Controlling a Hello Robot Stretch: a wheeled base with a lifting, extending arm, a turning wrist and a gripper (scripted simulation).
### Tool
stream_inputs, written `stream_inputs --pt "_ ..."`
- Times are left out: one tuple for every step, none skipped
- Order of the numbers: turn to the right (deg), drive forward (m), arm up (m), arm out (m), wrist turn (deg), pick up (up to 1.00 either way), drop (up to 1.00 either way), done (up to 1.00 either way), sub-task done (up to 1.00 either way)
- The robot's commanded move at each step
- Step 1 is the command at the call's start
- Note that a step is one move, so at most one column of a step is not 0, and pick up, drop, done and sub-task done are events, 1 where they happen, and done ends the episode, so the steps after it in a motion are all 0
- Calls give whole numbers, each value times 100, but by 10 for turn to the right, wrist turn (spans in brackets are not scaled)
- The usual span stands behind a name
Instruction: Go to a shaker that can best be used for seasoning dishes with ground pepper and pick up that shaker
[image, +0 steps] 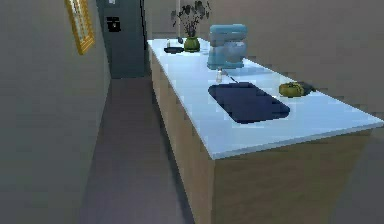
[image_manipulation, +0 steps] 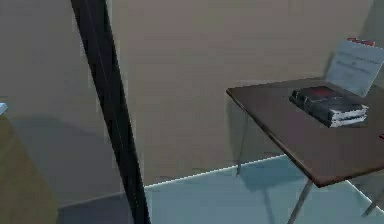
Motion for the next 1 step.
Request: stream_inputs --pt "-180 0 0 0 0 0 0 0 0"
